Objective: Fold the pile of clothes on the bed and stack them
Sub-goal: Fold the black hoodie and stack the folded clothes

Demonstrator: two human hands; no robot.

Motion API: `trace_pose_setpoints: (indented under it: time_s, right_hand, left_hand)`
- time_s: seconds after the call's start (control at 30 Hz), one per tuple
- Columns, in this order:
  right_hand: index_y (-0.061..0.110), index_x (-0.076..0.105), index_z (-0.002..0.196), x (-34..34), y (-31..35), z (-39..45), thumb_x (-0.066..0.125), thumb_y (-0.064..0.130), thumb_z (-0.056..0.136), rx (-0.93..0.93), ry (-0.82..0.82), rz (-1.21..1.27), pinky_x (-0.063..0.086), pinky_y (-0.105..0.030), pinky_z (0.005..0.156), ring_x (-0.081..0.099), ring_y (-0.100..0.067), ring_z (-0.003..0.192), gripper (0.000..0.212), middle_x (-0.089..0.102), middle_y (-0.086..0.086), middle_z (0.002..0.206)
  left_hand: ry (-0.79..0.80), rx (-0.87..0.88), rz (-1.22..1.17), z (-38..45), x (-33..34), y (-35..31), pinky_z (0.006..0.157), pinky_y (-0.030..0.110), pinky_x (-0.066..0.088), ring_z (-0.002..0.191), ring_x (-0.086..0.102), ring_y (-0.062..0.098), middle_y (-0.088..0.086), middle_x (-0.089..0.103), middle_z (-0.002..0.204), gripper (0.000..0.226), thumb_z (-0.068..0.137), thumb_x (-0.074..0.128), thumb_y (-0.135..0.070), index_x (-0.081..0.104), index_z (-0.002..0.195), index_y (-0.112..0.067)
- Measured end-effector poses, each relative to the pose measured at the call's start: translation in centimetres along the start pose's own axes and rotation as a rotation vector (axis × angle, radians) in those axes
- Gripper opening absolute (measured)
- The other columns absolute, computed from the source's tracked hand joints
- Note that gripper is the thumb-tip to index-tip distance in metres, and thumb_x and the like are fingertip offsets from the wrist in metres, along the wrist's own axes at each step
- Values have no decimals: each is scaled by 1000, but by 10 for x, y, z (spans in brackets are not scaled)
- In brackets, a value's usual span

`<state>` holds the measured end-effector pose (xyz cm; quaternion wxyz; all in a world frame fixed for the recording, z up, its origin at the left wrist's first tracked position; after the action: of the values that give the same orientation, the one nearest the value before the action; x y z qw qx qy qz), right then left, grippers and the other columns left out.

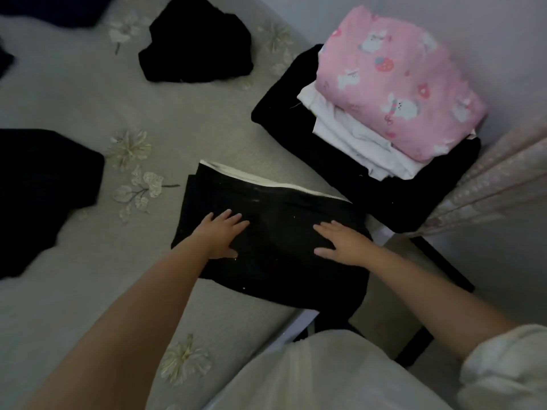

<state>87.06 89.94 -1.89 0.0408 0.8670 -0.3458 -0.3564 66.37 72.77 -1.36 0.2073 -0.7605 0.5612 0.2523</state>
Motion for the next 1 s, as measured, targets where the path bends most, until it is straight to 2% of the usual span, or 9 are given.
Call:
trace_pose_setpoints:
  time_s: [0.23,0.33,0.4,0.47,0.57,0.73,0.83,0.93,1.0]
  right_hand:
    - [3,37,138,-86,-54,18,49,18,95,58,-576,185,18,-33,112,29,-29,136,47,36,-16,144]
    - [-13,58,111,-133,-93,3,60,2,79,17,-925,103,41,-48,96,57,-45,105,35,60,-29,110]
    - [-15,62,102,-155,-125,-1,65,5,67,25,-1009,-22,44,-58,87,59,-51,97,40,62,-32,103]
    - [-11,59,112,-173,-154,0,77,16,63,63,-942,-112,38,-63,91,50,-55,109,58,56,-34,116]
    - [6,44,135,-168,-178,4,86,38,51,106,-605,-230,23,-65,101,29,-50,130,99,31,-29,142]
    - [15,62,119,-147,-193,14,86,55,8,30,-398,-441,38,-70,78,52,-49,112,120,52,-33,124]
    - [18,53,128,-149,-199,22,88,52,20,-42,-421,-431,33,-69,87,42,-49,122,119,41,-33,134]
    - [28,2,140,-154,-212,22,71,62,59,-103,-388,-293,6,-57,109,-2,-37,139,112,-7,-15,149]
    - [15,18,142,-166,-217,18,64,63,64,-171,-451,-202,20,-58,107,18,-36,137,102,20,-15,150]
  left_hand:
    - [-352,73,-194,59,-86,-41,114,38,11,143,7,20,2,16,154,57,97,33,-40,16,147,-18]
    - [-511,73,-419,96,-132,-73,109,30,18,138,25,22,7,31,148,53,97,39,-34,27,143,-10]
    - [-578,40,-633,120,-158,-93,101,27,26,129,37,24,12,40,142,52,96,43,-31,33,140,-5]
    - [-586,-13,-855,143,-177,-112,94,24,29,124,43,26,16,45,137,52,95,47,-29,35,137,0]
    - [-489,-187,-1285,176,-188,-131,81,15,30,123,44,26,15,46,136,58,93,50,-32,31,137,-1]
    - [-397,-434,-1709,211,-187,-157,95,26,34,127,41,26,12,40,140,81,86,55,-46,18,144,-2]
    - [-439,-525,-1936,219,-190,-166,86,22,37,103,48,14,-1,50,110,61,85,54,-50,40,128,-8]
    - [-489,-464,-2106,220,-200,-173,93,29,44,103,53,16,1,56,107,54,85,54,-48,48,118,-7]
    - [-543,-409,-2196,220,-208,-179,104,34,39,117,51,19,5,54,126,60,85,57,-42,42,131,-6]
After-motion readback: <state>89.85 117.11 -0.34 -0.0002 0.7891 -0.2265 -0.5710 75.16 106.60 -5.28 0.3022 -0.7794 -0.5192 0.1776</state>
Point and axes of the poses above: each hand's wrist, its own z-axis towards the middle knuckle, its own x-axis out of the palm, y = z × x, the point moved 2 cm from there along z, towards the middle knuckle
